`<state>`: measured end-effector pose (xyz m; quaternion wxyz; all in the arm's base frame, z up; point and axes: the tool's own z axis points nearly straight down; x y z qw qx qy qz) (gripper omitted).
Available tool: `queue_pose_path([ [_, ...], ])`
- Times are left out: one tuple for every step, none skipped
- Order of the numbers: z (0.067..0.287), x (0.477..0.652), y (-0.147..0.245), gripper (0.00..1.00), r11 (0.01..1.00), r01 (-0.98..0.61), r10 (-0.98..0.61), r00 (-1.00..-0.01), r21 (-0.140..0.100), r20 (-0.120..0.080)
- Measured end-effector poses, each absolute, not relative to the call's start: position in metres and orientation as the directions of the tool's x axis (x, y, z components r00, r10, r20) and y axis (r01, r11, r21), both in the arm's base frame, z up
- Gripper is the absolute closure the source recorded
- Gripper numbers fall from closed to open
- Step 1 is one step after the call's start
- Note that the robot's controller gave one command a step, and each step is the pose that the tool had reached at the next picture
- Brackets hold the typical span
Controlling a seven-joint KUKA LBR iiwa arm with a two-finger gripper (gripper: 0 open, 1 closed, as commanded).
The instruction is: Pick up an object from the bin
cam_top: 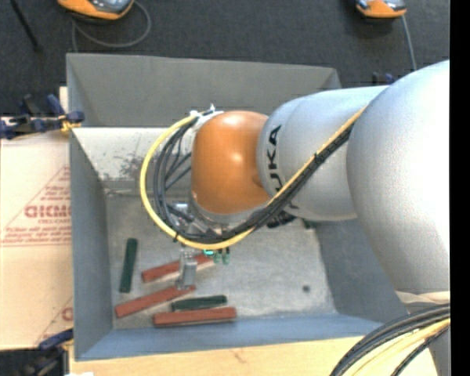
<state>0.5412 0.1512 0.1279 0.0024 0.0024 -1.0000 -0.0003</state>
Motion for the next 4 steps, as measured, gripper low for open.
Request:
queue_pose_path([
  [0.068, 0.554, 0.141, 0.00, 0.998, -0.066, -0.066, -0.998, 0.000, 0.004],
  [0.074, 0.557, 0.142, 1.00, 0.998, -0.064, -0.064, -0.998, 0.003, -0.006],
  [0.074, 0.541, 0.153, 1.00, 0.999, -0.049, -0.049, -0.999, 0.002, -0.014],
  [0.203, 0.547, 0.205, 1.00, 0.981, -0.196, -0.196, -0.980, 0.002, -0.013],
])
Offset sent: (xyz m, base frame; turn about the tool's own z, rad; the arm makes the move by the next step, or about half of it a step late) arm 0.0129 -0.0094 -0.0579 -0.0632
